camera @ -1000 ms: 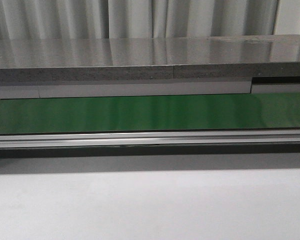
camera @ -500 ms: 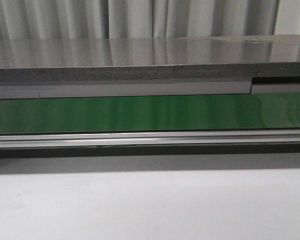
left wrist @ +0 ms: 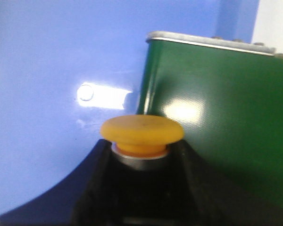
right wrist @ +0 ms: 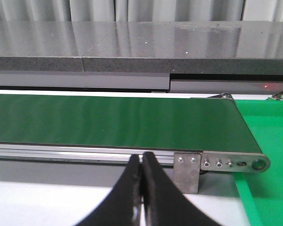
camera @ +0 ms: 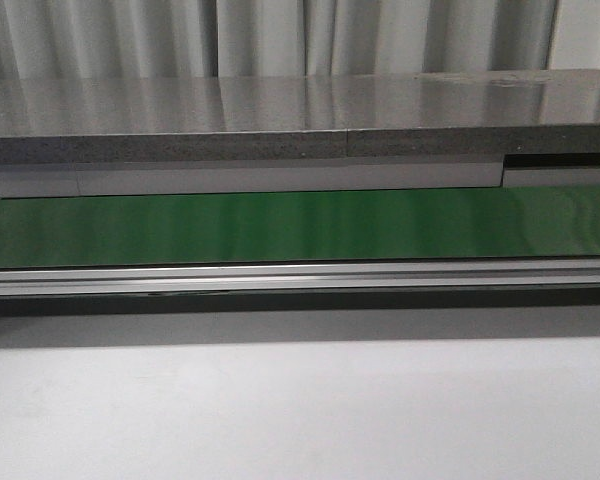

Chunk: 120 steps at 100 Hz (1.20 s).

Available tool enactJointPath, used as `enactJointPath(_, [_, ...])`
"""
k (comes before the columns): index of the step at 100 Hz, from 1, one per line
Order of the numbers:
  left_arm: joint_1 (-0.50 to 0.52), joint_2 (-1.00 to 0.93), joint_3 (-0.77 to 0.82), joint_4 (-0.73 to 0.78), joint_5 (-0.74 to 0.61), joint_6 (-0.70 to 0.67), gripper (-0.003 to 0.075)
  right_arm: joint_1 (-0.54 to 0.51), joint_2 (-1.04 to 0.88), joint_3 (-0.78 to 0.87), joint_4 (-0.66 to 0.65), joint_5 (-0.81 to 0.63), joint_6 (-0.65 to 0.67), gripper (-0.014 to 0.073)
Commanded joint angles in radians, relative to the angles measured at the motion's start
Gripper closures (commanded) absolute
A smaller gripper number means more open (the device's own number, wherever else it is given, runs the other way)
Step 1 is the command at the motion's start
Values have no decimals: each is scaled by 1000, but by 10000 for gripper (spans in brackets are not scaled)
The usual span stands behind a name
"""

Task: Move button from left to right
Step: 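Lift the button with the left gripper and carry it over the belt, then lower the button onto the belt end and open the left gripper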

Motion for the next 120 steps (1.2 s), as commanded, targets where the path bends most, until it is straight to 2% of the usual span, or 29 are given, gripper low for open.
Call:
enactJointPath(1, [-28, -55, -32, -5, -19, 3, 740, -8, -20, -16, -7, -86, -4, 661])
enactJointPath(28, [-55, -33, -32, -13, 3, 9, 738, -8, -20, -16, -7, -86, -4, 661])
enactJointPath(37, [-55, -33, -32, -14, 7, 18, 705, -8, -20, -16, -7, -86, -4, 661])
enactJointPath(42, [-55, -33, -33, -14, 7, 18, 655, -8, -20, -16, -7, -86, -4, 661])
enactJointPath(49, [-55, -33, -33, -14, 7, 19, 546, -8, -20, -16, -7, -86, -4, 661])
enactJointPath(61, [-55, -33, -33, -16, 7, 41, 286, -8, -20, -16, -7, -86, -4, 661])
enactJointPath(66, [-55, -33, -33, -18, 9, 41, 202, -8, -20, -16, -7, -86, -4, 661])
enactJointPath(73, [-55, -33, -33, -18, 9, 41, 134, -8, -20, -16, -7, -86, -4, 661])
enactJointPath(120, [-87, -172, -31, -56, -11, 82, 122, -8, -20, -16, -7, -86, -4, 661])
